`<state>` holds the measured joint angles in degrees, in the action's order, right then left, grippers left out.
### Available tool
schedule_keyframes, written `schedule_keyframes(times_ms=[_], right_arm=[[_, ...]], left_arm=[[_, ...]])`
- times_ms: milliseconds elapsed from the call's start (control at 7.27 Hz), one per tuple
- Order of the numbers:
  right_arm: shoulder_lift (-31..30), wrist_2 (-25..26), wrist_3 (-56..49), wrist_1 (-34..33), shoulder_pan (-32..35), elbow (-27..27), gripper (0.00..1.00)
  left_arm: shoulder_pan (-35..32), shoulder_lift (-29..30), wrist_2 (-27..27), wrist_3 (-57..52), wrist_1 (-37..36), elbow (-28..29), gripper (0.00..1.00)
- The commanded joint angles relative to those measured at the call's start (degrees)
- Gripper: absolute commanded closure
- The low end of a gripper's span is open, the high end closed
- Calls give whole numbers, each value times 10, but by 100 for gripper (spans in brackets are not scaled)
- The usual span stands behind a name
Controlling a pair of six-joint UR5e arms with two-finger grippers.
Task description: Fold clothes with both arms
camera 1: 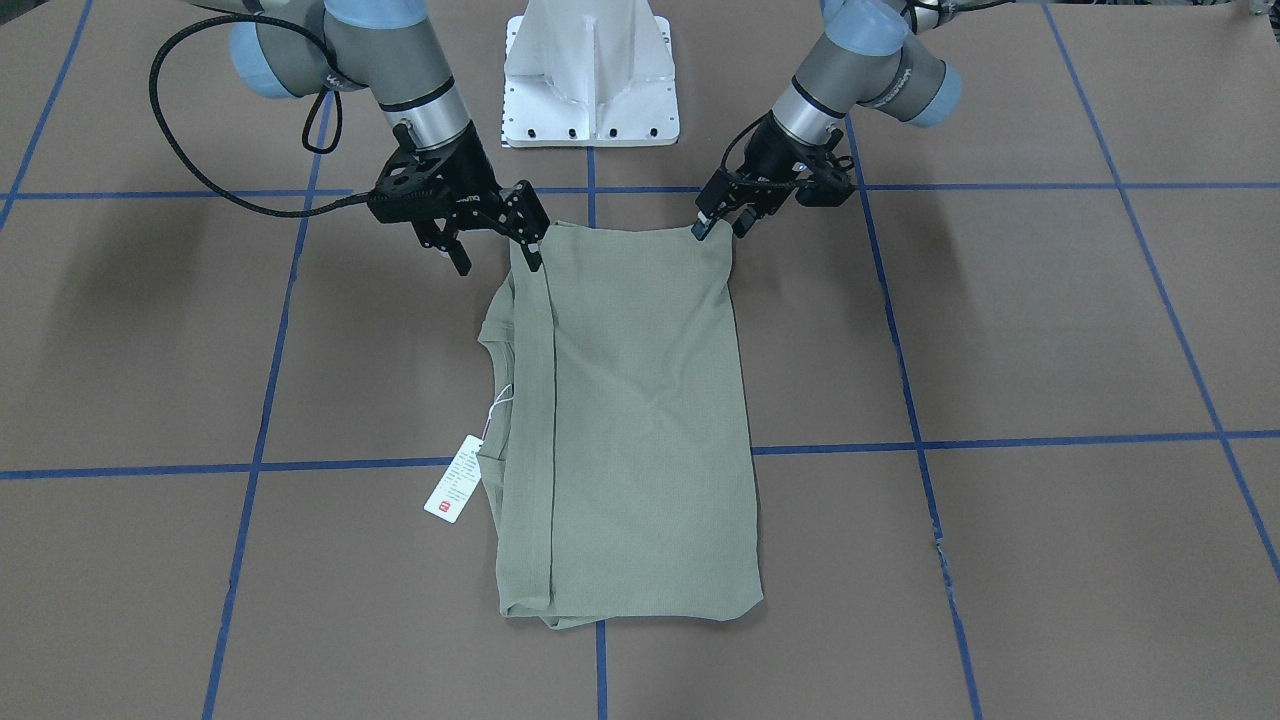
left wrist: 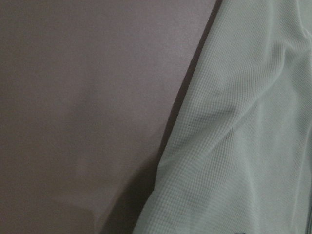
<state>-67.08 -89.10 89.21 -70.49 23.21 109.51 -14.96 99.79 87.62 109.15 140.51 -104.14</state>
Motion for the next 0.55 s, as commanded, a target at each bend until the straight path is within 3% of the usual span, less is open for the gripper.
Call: schedule_keyframes(times_ms=[0,275,413], right_arm=[[0,0,0,0,0,0,0],[0,1,0,0,-1,-1,0],[-1,1,1,-1,-1,-3,0]], left_arm=[[4,4,-8,3,-1,3,29],[4,4,-8,2,-1,3,29],[4,5,-8,2,-1,3,35]])
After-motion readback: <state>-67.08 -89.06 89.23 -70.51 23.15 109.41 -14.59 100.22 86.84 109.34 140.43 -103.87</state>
